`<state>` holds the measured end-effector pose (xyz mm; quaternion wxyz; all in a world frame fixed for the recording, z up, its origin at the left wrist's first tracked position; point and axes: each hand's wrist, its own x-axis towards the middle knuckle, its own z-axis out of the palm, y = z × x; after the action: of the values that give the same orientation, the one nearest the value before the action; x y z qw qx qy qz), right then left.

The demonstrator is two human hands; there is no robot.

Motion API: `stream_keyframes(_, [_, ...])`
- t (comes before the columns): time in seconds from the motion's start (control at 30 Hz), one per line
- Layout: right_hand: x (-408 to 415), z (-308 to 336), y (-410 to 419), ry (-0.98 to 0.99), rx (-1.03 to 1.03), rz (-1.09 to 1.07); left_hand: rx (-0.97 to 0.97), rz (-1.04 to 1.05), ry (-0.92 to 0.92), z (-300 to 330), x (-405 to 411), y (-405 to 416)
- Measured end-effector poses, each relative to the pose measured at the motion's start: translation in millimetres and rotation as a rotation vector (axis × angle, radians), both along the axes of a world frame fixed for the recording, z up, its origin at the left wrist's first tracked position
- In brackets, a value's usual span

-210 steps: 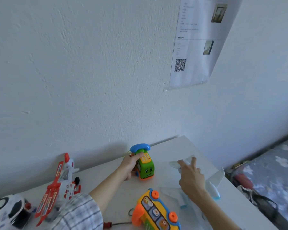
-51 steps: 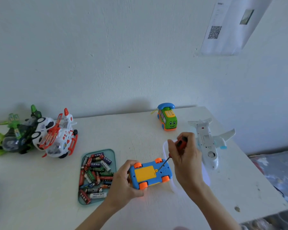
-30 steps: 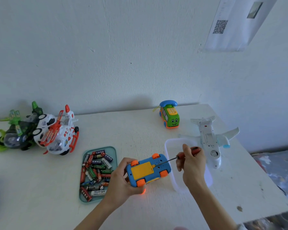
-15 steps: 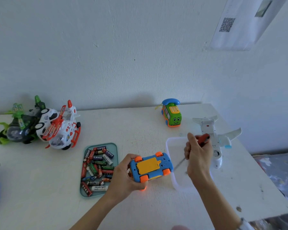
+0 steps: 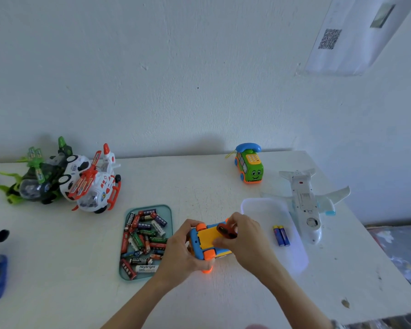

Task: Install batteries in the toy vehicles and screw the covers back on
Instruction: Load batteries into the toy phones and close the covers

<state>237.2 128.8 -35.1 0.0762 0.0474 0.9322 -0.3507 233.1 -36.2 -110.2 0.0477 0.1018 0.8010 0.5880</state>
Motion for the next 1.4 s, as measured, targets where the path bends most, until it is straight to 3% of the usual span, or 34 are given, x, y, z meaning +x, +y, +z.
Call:
stream_keyframes(0.2, [-35.3, 16.4, 15.1, 0.075, -0.364, -0.097, -0.007, -0.022, -0.046, 3.1, -1.7, -3.3])
stream_keyframes(0.3, [-62.0, 9.0, 13.2, 0.114, -0.316, -0.147, -0.012, -0.032, -0.051, 3.5, -2.0, -3.5])
stream_keyframes(0.5, [-92.0, -28.1, -2.9, -0.026, -0.030, -0.084, 0.000, -0.046, -0.050, 6.5, -3.3, -6.0])
stream_keyframes(0.6, [-88.2, -21.6, -0.8, 0.092, 0.093, -0.064, -0.023, -0.071, -0.040, 6.9, -5.1, -6.9])
stream_keyframes(0.87, [-32.6, 40.1, 9.5, 0.607, -0.124, -0.073, -0.250, -0.011, 0.201, 5.2, -6.9, -8.7])
stream_keyframes(0.97, [-20.5, 41.8, 5.5, 0.610, -0.239, -0.060, -0.266, -0.009, 0.220, 3.9, -7.3, -8.7])
stream_keyframes(1.4, [-11.4, 9.8, -0.5, 0.716, -0.241, -0.073, -0.282, 0.017, 0.225, 0.8, -7.9, -12.1])
